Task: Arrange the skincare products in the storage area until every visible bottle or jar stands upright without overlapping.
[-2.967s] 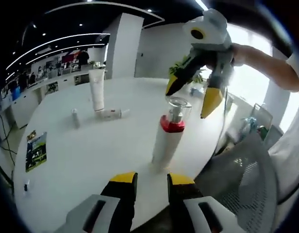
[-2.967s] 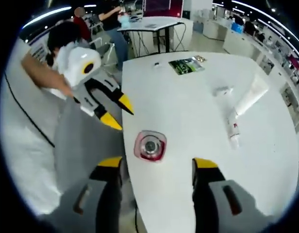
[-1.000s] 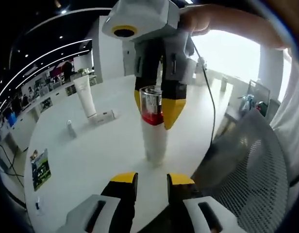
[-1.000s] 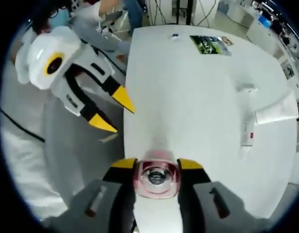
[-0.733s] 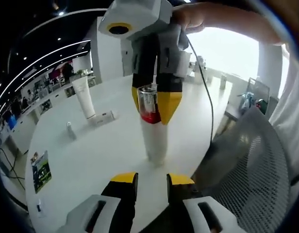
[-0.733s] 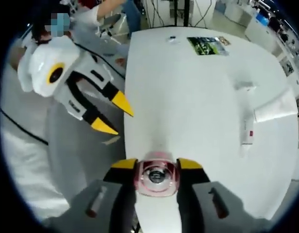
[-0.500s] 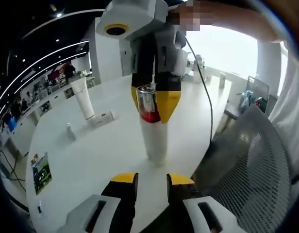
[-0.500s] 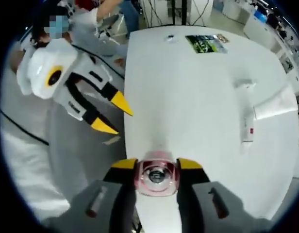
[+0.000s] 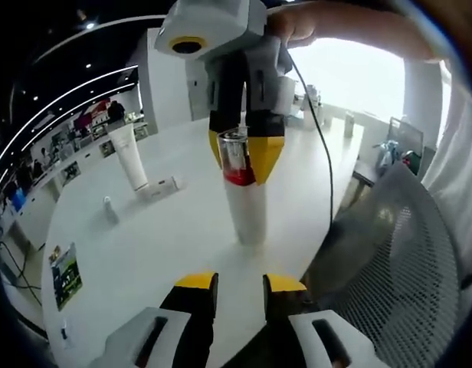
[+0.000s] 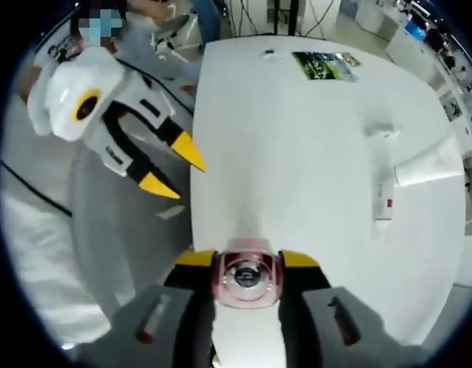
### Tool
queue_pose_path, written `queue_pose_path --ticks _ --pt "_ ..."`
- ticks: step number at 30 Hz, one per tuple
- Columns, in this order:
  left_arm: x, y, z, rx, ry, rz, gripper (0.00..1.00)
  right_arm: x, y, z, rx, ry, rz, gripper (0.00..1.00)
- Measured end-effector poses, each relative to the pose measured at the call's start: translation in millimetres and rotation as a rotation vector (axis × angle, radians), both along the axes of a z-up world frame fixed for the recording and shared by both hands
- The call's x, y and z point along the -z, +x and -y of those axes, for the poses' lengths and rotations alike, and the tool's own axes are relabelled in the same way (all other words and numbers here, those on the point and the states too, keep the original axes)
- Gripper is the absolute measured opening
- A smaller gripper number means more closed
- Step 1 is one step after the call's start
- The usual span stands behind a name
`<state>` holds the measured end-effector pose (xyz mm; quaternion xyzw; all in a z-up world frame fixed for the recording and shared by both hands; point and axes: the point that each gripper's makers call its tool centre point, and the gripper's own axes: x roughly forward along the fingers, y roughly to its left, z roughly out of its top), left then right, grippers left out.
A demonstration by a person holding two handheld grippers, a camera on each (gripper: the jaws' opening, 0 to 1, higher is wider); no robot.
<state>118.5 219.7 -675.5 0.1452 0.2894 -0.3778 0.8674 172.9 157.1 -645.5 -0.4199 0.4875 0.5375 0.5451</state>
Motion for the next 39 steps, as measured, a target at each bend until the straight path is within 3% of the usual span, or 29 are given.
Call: queue_pose_path --ticks 8,13,20,25,35,37,39 --pt "-0.8 -0.5 0.4 0.002 0.000 0.004 0.24 -9.5 15.2 2.4 0.007 0.010 0.011 0.30" --pt "1.3 0.3 -2.8 -0.023 -0.019 -0.025 0.24 -16.6 17.9 3.3 0.000 0.003 0.020 0.30" --pt "-0.6 -0.6 -2.5 -0.031 -0.067 -0.055 0.24 -15.3 25.8 7.0 0.019 -0.014 0.019 0.30" --pt "-1.2 -4.6 2.4 -0.035 -0.131 -0.118 0.23 -14.6 32.0 10.7 0.051 -0.038 0.024 0.30" --pt "-6.9 5.3 0.7 -0.098 -0.202 -0.139 0.18 -16.6 47.5 25.7 0.096 -0.074 0.054 0.30" --pt "-11.5 2.5 7.1 -0.073 -0.243 -0.151 0.18 -17.3 48.6 28.7 0.089 -0.083 0.065 0.30" --pt "-11.2 -0.6 9.5 -0.045 -0.233 -0.150 0.18 -18.0 52.2 31.7 0.099 -0.082 0.070 0.30"
